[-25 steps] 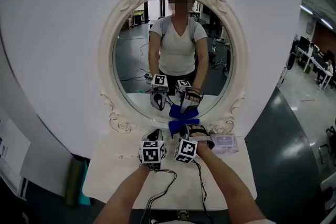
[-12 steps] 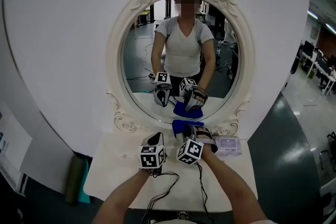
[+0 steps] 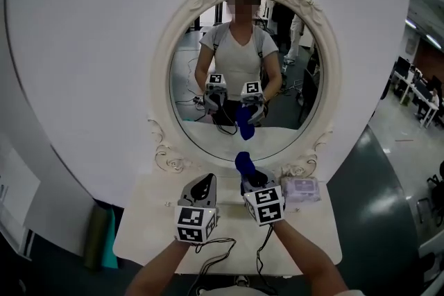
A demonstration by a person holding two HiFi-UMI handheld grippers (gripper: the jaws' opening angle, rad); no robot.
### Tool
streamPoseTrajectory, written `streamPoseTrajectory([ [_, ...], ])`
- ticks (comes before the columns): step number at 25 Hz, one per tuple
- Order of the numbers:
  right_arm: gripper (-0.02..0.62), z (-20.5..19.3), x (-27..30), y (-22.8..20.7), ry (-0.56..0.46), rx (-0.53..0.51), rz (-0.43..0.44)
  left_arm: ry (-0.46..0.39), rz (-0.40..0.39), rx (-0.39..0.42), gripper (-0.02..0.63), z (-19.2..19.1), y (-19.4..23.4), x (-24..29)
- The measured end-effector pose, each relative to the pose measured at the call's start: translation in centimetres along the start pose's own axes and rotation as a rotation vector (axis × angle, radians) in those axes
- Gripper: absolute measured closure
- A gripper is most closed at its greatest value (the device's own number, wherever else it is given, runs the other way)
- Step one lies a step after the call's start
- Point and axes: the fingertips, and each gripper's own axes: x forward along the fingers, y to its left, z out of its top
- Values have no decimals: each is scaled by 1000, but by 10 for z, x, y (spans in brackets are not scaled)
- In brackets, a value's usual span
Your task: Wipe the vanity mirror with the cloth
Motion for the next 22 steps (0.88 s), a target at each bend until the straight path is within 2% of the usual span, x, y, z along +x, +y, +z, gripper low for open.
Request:
streamPoseTrajectory([
  [3, 529, -2, -20, 3, -46, 180, 16, -51, -18, -7, 602, 14, -4, -28],
  [11, 529, -26, -91, 15, -137, 431, -59, -151, -117, -128, 603, 29, -5, -106],
  [16, 529, -43, -139, 15, -134, 462, -153, -218, -135, -170, 603, 34, -13, -138],
  [19, 529, -42, -158, 14, -149, 466, -200, -191, -95, -169, 603, 27, -16, -147],
  [22, 529, -37, -167, 15, -168, 455, -211, -145, -74, -164, 603, 12, -21, -147],
])
